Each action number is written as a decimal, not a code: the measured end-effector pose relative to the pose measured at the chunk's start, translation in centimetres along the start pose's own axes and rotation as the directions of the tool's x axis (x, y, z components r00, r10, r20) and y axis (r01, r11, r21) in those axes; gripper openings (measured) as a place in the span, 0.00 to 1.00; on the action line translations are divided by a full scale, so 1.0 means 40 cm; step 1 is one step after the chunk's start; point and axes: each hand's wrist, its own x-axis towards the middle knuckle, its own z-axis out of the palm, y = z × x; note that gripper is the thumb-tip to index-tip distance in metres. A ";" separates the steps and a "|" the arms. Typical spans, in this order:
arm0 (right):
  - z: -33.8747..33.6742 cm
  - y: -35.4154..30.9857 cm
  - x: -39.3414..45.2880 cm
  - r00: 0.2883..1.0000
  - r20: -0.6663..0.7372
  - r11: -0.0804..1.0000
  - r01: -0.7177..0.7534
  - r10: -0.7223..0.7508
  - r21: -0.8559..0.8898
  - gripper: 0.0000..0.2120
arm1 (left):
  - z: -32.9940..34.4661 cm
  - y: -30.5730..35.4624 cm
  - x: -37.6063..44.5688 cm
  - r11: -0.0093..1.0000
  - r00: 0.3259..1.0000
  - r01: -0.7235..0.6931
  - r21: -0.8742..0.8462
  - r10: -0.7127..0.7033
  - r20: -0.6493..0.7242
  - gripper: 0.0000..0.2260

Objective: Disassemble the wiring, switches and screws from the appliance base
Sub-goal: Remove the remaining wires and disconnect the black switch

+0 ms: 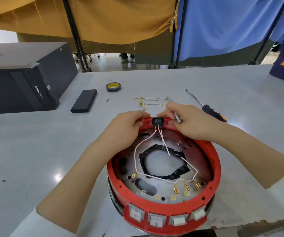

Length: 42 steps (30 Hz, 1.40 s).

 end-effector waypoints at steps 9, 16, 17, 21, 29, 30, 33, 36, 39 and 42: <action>0.011 0.008 0.002 0.984 -0.178 0.999 -0.015 0.023 0.047 0.14 | 0.018 -0.013 -0.037 0.992 0.990 0.120 0.028 -0.117 -0.083 0.16; 0.016 -0.019 0.051 0.983 -0.183 0.606 0.127 0.032 0.785 0.36 | 0.007 -0.005 0.031 0.998 0.991 0.017 -0.058 -0.009 0.135 0.12; 0.021 -0.011 0.061 0.981 -0.180 0.593 0.105 0.068 0.798 0.37 | 0.013 -0.005 0.039 0.998 0.990 -0.007 -0.059 0.015 0.142 0.12; 0.031 0.012 0.077 0.968 -0.205 0.621 0.072 0.145 0.781 0.30 | 0.023 -0.023 0.050 0.989 0.986 -0.019 -0.145 0.042 0.159 0.11; 0.034 0.015 0.079 0.979 -0.159 0.560 0.063 0.125 0.826 0.16 | 0.024 -0.033 0.039 0.981 0.991 -0.011 -0.192 0.037 0.131 0.12; 0.033 0.015 0.076 0.979 -0.164 0.537 0.076 0.120 0.840 0.17 | 0.024 -0.033 0.036 0.984 0.992 -0.011 -0.180 0.034 0.122 0.12; 0.026 0.016 0.069 0.980 -0.168 0.511 0.089 0.110 0.855 0.17 | 0.025 -0.032 0.034 0.989 0.995 -0.018 -0.149 0.033 0.098 0.11; 0.023 0.011 0.061 0.978 -0.167 0.528 0.076 0.127 0.846 0.17 | 0.028 -0.033 0.032 0.990 0.995 -0.015 -0.140 0.028 0.093 0.12; 0.022 0.009 0.058 0.969 -0.188 0.494 0.085 0.163 0.865 0.17 | 0.029 -0.035 0.032 0.992 0.996 -0.035 -0.122 0.045 0.082 0.12; 0.023 0.001 0.057 0.956 -0.219 0.512 0.090 0.198 0.854 0.19 | 0.029 -0.036 0.033 0.992 0.996 -0.041 -0.115 0.050 0.073 0.12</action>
